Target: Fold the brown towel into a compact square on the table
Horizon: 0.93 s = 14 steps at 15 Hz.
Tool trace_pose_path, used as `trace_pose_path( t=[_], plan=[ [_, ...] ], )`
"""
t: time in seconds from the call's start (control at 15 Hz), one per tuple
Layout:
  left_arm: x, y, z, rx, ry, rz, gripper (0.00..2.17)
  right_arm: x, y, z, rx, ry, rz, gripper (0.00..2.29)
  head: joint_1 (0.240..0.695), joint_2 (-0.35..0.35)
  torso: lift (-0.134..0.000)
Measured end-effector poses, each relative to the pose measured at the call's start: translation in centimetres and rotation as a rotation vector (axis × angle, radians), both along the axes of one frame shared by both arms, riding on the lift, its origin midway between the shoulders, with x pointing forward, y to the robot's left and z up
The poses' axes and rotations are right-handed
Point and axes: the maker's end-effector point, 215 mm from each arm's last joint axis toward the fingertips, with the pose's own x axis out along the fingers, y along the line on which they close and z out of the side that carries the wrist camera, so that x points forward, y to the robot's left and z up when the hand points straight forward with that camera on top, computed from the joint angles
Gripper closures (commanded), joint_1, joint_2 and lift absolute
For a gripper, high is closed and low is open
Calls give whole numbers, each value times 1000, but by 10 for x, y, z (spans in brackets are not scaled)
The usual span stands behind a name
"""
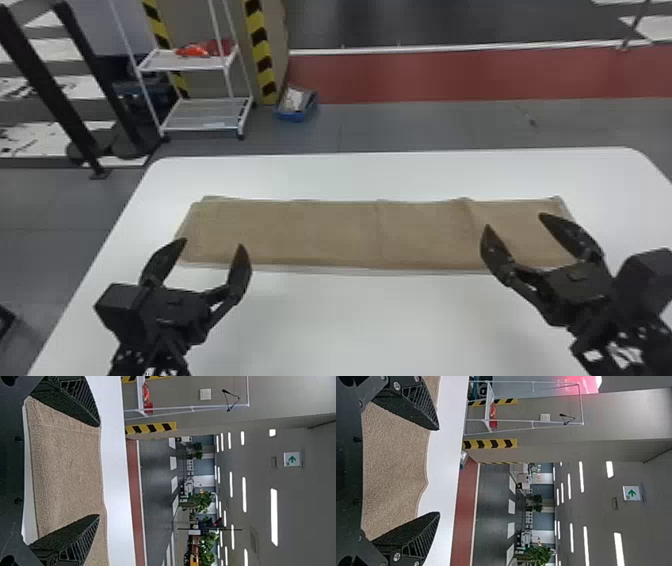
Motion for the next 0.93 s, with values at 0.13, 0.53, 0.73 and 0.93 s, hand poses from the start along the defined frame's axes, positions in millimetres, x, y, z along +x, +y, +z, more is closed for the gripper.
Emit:
trace_pose_path(
  t=[0.13, 0.53, 0.73, 0.93],
  plan=[
    [1, 0, 0, 0, 0, 0, 70, 0, 0, 0, 1, 0, 0, 130, 695, 96, -125],
    [1, 0, -1, -2, 1, 0, 70, 0, 0, -3, 1, 4, -1, 130, 695, 96, -125],
    [1, 0, -1, -2, 1, 0, 70, 0, 0, -3, 1, 4, -1, 130, 695, 96, -125],
    [1, 1, -1, -5, 1, 5, 63, -1, -1, -4, 1, 5, -2, 130, 695, 95, -125]
  ],
)
